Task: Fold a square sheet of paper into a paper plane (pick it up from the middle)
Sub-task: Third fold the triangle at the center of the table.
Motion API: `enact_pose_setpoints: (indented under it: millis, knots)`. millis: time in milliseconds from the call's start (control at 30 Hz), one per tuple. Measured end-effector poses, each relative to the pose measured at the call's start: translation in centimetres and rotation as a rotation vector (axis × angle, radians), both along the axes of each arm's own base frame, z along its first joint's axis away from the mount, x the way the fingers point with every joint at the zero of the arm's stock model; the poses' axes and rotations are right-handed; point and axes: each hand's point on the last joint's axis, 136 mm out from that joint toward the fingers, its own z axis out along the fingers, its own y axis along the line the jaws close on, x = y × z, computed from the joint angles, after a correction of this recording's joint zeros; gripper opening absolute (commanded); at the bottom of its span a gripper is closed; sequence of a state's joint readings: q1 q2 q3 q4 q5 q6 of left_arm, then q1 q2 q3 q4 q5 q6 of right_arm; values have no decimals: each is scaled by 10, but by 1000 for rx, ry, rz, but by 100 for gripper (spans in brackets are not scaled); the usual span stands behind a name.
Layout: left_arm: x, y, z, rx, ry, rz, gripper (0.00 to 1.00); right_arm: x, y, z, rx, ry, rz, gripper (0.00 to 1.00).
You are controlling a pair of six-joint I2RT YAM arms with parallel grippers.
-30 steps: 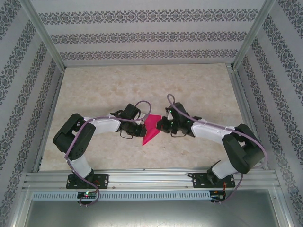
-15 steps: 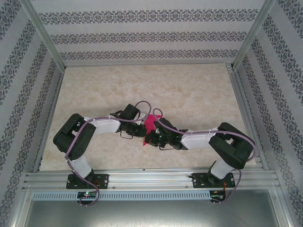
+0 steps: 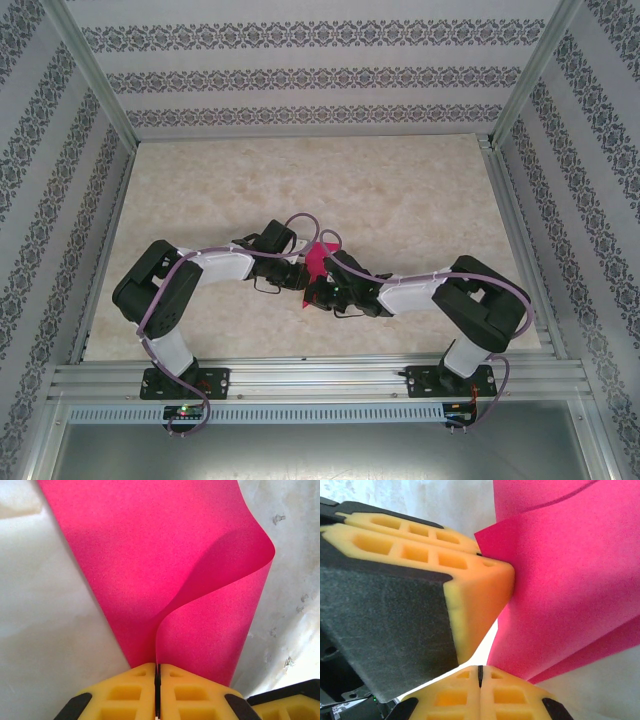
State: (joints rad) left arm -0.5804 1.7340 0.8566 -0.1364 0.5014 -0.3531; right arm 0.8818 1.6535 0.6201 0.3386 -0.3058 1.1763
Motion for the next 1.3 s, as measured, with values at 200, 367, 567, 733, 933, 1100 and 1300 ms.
enact_pose_setpoints:
  millis: [200, 367, 567, 733, 933, 1100, 1300]
  knots:
    - [0, 0, 0, 0, 0, 0, 11, -1, -1, -11, -18, 15, 0, 3]
    - [0, 0, 0, 1, 0, 1, 11, 0, 0, -13, -16, 15, 2, 5]
    - [0, 0, 0, 0, -2, 1, 10, 0, 1, -10, -7, 10, 4, 5]
    - [0, 0, 0, 0, -3, 1, 10, -4, 8, 11, 42, -27, 19, 5]
    - [0, 0, 0, 0, -3, 1, 10, -10, 14, 11, 62, -26, 27, 4]
    - [0, 0, 0, 0, -3, 1, 10, -10, 13, -7, 33, -4, 18, 4]
    - [0, 0, 0, 0, -3, 1, 10, -10, 14, -13, 35, 7, 9, 5]
